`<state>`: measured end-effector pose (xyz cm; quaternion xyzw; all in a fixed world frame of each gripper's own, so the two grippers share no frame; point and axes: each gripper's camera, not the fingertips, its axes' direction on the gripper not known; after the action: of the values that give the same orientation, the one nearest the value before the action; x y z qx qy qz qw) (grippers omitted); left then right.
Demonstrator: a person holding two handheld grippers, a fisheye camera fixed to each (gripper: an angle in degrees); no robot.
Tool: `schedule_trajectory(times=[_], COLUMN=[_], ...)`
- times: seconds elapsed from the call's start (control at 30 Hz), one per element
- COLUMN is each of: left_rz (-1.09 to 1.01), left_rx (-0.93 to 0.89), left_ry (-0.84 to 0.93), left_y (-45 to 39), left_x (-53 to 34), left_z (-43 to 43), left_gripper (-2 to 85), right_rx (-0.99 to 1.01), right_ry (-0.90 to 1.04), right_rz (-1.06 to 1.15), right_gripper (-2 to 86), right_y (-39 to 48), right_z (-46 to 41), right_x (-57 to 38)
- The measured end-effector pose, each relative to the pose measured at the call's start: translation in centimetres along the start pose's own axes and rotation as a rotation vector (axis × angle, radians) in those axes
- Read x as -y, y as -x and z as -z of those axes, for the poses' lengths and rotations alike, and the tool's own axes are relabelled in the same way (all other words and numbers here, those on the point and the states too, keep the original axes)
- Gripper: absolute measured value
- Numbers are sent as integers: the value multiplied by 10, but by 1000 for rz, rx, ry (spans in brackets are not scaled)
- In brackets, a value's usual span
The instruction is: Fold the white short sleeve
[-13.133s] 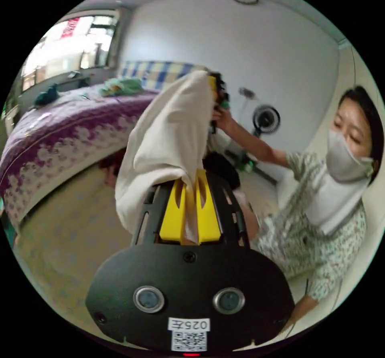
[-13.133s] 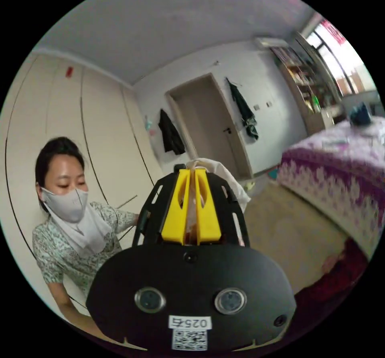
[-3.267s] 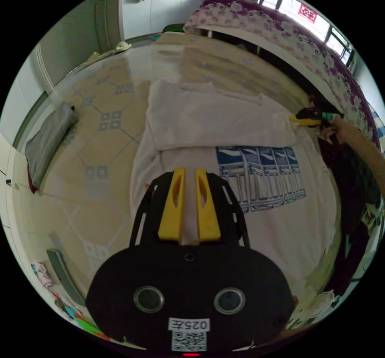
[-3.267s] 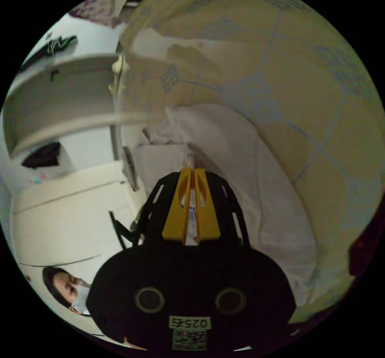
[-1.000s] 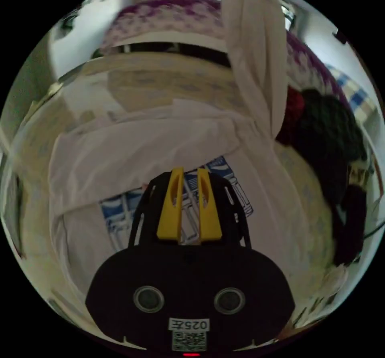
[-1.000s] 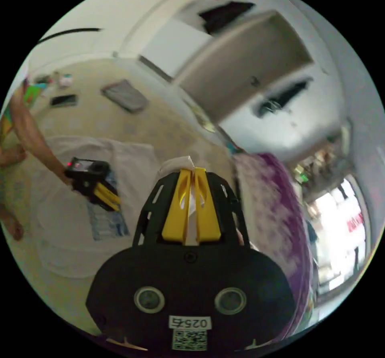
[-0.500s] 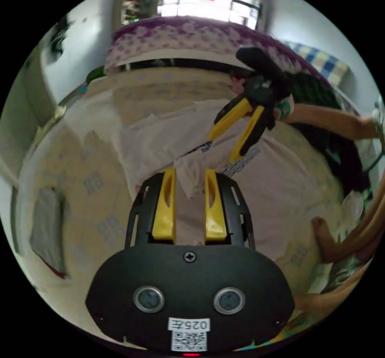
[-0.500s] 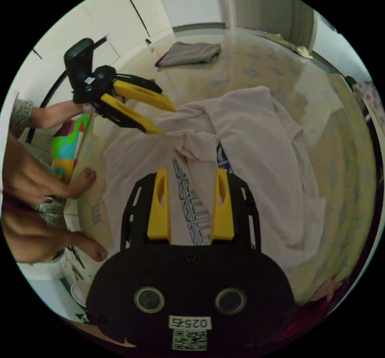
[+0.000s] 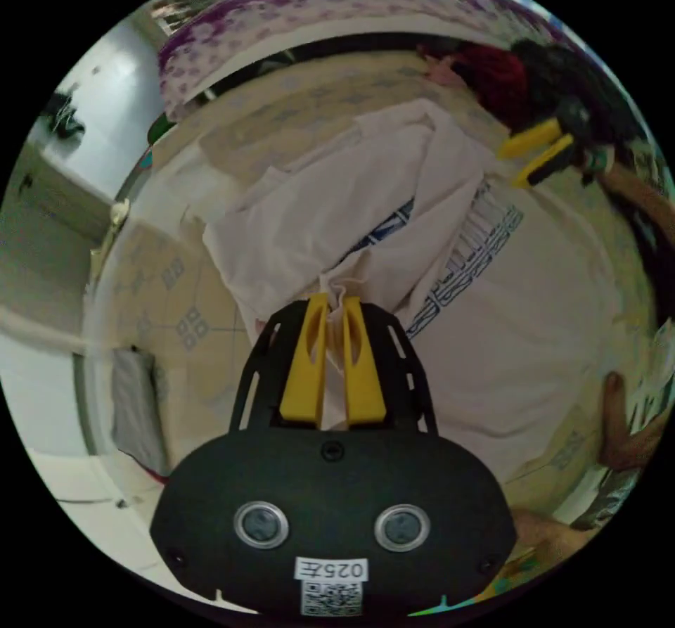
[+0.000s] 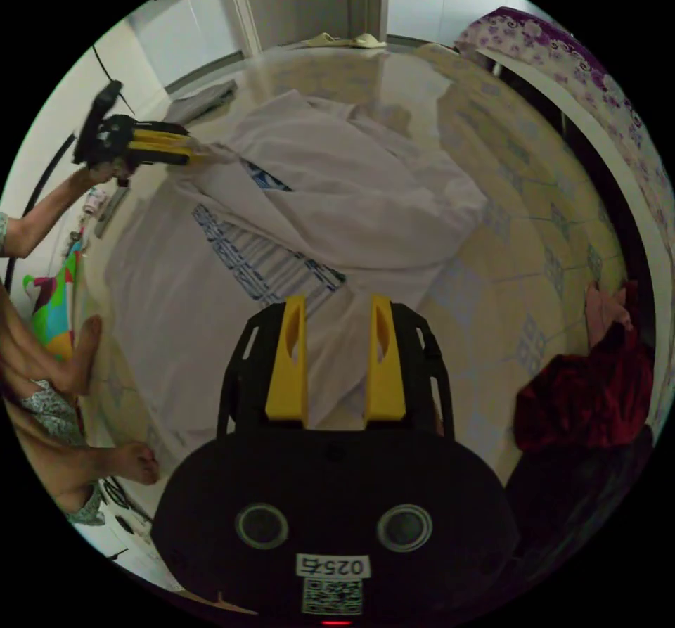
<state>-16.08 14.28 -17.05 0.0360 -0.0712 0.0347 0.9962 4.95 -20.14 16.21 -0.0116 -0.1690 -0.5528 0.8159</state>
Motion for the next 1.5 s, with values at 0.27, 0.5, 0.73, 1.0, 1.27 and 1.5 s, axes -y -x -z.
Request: schedule_trajectory(times=[0.27,0.5,0.73,1.0,1.27,1.5], left_rz=[219,336,810,770,534,377], left_rx=[-293,-373,-440,-514,-613,-690], left_ry=[-567,-653,-194,-415,-643,-664], left_y=[57,113,131,142,143,131], left_x=[4,-34,-145,-181,-158,-159], left_z=[131,139,-24,3,70,82], left_gripper=[-10,-10,-9,-8,-8,-8], right_rx=[-191,-200,23,250,739,941], right_ry=[-29,-197,-10,-245,-361,-438], right_rz=[-44,-155,-89,-307,-825,-1062], right_gripper=[47,-8,1,85,98,79], right_y=[5,-39,-84,-149,-265,-335], right_z=[-17,56,-1,35,-37,-53], right_x=[-23,-102,-143,-151,-200,-231])
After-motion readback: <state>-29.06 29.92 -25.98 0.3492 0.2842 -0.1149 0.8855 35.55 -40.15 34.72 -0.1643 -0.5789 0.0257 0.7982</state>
